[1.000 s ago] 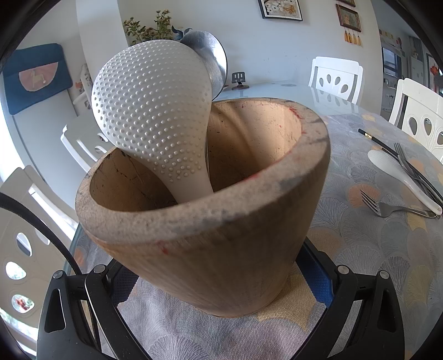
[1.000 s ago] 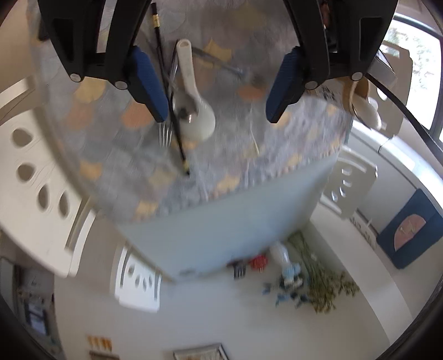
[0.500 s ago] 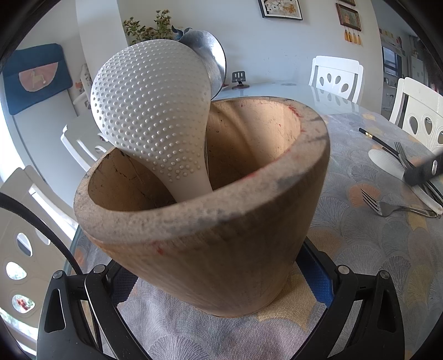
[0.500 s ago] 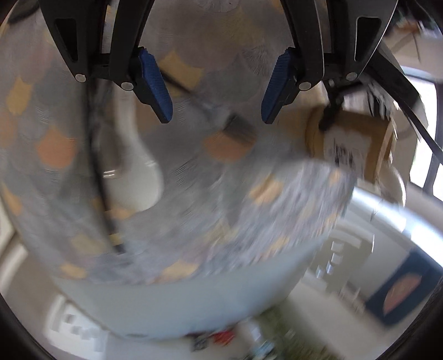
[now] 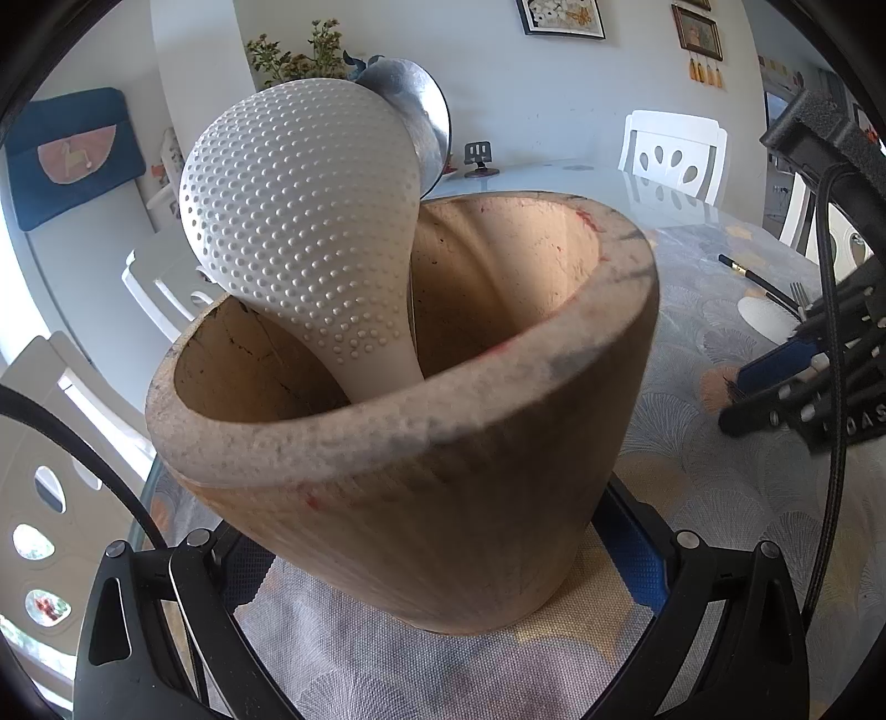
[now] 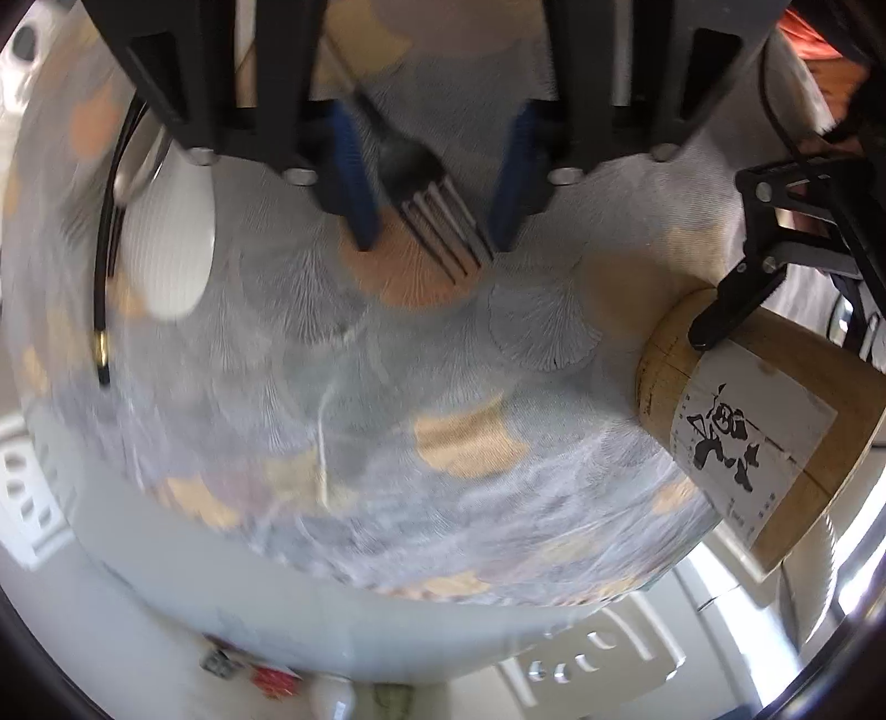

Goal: Organize utensils
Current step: 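Move the right tool back to the utensils and grasp the silver fork, then carry the fork with the right tool over the wooden cup and release it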

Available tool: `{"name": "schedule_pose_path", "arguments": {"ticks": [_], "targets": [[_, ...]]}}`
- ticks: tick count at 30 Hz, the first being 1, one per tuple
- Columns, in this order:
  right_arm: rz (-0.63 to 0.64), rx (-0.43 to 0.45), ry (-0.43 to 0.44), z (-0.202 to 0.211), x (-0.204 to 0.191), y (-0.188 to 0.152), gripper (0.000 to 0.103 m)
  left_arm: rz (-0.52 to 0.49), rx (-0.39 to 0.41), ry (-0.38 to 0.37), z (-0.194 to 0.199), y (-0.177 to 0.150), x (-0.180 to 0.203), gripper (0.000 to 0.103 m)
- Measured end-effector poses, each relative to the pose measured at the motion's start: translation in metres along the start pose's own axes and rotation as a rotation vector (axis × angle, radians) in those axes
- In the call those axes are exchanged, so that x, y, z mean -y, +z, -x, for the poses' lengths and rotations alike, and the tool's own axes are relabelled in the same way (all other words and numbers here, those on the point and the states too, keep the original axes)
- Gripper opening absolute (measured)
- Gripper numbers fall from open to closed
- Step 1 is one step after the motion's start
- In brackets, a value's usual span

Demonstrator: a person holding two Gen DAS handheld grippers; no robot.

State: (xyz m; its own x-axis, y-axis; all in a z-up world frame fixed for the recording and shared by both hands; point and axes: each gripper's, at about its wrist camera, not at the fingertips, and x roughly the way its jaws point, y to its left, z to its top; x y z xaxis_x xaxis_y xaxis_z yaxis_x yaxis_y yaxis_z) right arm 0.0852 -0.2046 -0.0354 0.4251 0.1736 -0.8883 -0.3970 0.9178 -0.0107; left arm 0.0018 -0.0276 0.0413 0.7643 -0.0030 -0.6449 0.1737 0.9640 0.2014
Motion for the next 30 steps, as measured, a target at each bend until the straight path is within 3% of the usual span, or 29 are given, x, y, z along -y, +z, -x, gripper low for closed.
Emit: {"name": "schedule_pose_path", "arguments": {"ticks": [5,7,18,23,30], "targets": [[0.053,0.033,-0.027,0.008,-0.003,0.0,0.015,0.0,0.0,0.0,0.0,-0.001,-0.001,0.101],[0.013,0.061,-0.007,0.018,0.003,-0.001,0.002,0.0,-0.003,0.0,-0.001,-0.001,-0.001,0.101],[-0.13,0.207,-0.042,0.087,0.02,-0.019,0.001,-0.001,-0.003,-0.001,-0.001,-0.002,-0.002,0.101],[-0.2,0.089,0.084,0.069,0.03,-0.024,0.006,-0.001,-0.004,0.0,-0.002,-0.001,0.0,0.101],[-0.162,0.004,0.088,0.015,0.015,-0.011,0.007,-0.001,-0.004,0.0,-0.003,0.0,0.001,0.101]]}}
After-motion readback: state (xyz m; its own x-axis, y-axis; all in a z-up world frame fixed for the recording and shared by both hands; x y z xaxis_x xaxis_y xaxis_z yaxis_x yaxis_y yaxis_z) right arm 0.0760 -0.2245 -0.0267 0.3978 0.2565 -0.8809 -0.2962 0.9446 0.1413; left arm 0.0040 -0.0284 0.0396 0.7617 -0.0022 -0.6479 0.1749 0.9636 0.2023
